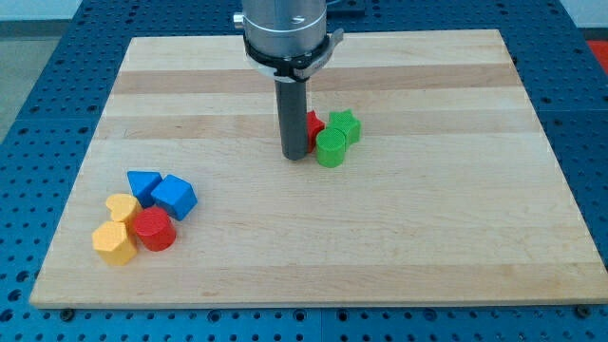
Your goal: Move your arm to the left of the red star
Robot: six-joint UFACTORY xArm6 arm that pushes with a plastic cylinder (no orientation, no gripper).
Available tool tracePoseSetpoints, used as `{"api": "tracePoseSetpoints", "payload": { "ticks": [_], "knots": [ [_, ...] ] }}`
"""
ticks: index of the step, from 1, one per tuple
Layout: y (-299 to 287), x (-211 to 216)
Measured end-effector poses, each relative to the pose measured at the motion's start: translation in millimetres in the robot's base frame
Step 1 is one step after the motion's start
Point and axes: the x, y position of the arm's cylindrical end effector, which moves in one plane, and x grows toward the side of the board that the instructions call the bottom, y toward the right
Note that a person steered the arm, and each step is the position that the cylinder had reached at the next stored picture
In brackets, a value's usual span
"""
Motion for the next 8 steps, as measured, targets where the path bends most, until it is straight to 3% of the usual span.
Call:
{"api": "tracePoseSetpoints", "payload": {
  "ticks": [2,5,8],
  "knots": [
    [-5,2],
    [-63,9],
    [-66,-32]
  ]
}}
